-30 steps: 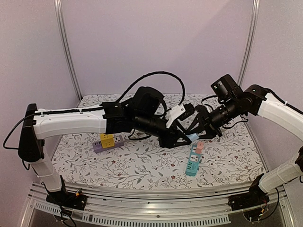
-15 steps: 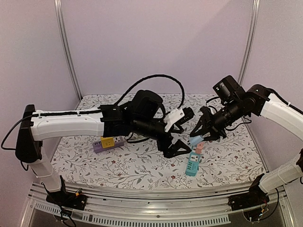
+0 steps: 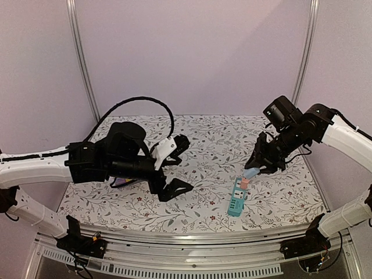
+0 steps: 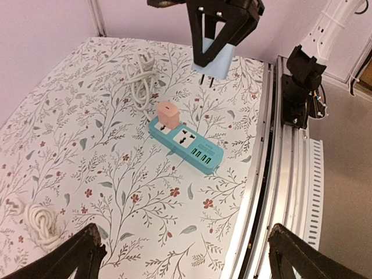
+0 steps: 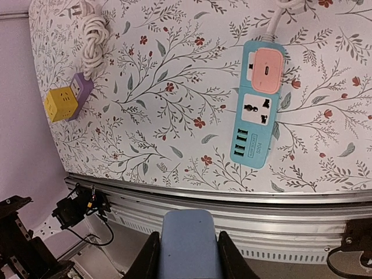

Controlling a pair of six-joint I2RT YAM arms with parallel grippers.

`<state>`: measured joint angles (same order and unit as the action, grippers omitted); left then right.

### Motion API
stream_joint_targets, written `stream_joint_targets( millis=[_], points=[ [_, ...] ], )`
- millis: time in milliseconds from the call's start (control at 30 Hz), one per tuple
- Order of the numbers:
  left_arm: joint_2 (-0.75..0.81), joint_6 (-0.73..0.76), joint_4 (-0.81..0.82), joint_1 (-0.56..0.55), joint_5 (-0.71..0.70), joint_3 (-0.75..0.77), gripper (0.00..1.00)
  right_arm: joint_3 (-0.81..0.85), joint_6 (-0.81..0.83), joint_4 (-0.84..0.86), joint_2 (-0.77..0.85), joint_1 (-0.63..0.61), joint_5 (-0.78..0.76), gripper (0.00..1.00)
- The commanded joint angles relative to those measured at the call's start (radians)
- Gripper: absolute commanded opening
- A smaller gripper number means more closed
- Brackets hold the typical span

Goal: Insert the plug

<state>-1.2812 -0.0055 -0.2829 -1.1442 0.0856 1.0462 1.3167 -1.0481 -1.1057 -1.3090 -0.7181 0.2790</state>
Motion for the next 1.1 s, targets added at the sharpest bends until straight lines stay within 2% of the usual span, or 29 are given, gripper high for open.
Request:
stream_joint_targets(
  millis=[0,167,600,733,867,1067],
  points=[
    [0.124,-0.042,-0.09,-0.012,-0.158,-0.088,1.0,-0.008,-0.042,-0.038,-0.032,-0.009,-0.122,0.0],
    [0.274,-0.063,-0.159,-0.011,-0.287,-0.185,1.0,0.011,-0.046,-0.095,-0.117,-0.028,-0.21,0.0],
    [0.648,-0.224,-0.347,-0.011,-0.54,-0.349,0.99,0.061,-0.072,-0.059,-0.342,-0.085,-0.273,0.0],
    [0.764,-0.256,-0.341,-0.011,-0.556,-0.397,1.0,0.062,-0.079,-0.047,-0.38,-0.09,-0.274,0.0],
    [0.821,-0.259,-0.336,-0.011,-0.607,-0.41,1.0,0.065,-0.079,-0.054,-0.414,-0.091,-0.319,0.0],
    [0.809,-0.253,-0.339,-0.012,-0.626,-0.411,1.0,0.054,-0.066,-0.049,-0.436,-0.093,-0.337,0.0]
  ],
)
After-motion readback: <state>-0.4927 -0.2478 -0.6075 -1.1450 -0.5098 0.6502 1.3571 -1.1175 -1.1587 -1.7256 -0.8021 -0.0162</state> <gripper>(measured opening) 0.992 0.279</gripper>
